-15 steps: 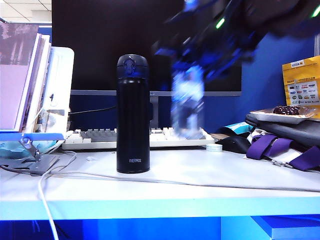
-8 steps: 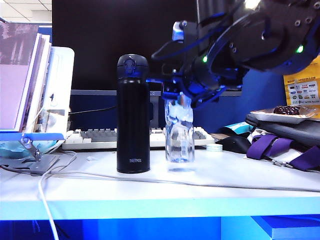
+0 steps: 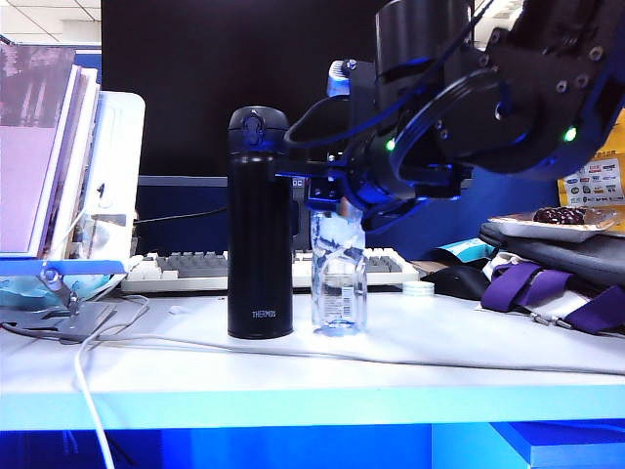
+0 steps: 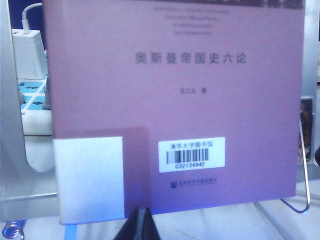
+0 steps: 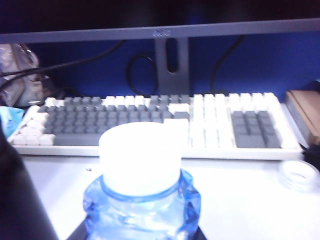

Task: Pick up the mineral water bottle and place it vertically to the right of the black thermos cup.

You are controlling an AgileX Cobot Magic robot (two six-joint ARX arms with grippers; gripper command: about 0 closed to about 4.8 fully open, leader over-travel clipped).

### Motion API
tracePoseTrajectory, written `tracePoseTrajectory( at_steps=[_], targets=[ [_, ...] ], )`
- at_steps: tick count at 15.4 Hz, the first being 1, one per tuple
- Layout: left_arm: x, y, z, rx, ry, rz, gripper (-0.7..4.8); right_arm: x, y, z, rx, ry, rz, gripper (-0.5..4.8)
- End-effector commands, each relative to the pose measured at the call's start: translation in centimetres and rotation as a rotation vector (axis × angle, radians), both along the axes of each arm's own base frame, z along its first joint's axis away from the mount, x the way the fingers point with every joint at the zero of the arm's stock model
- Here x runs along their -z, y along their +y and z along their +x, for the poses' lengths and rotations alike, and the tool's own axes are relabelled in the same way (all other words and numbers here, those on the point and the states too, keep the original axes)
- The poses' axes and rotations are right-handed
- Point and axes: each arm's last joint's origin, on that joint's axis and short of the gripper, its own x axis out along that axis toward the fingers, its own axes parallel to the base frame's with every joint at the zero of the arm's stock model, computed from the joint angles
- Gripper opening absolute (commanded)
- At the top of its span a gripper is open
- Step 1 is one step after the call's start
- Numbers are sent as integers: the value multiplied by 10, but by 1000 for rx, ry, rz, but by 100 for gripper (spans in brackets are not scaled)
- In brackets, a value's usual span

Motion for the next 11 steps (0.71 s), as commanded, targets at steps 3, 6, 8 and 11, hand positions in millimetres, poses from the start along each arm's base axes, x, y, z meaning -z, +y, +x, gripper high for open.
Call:
tracePoseTrajectory(
  at_steps=[3, 6, 8, 11],
  targets=[
    [1, 0, 0, 2, 10, 3, -2, -1, 3, 0, -69, -6, 6, 294],
    [1, 0, 0, 2, 10, 3, -2, -3, 2, -1, -68, -14, 1, 397],
    [1, 0, 0, 2, 10, 3, -3, -7, 2, -1, -67, -31, -11, 401],
    [1, 0, 0, 2, 10, 3, -2, -21, 0, -4, -65, -75, -16, 401]
  ],
)
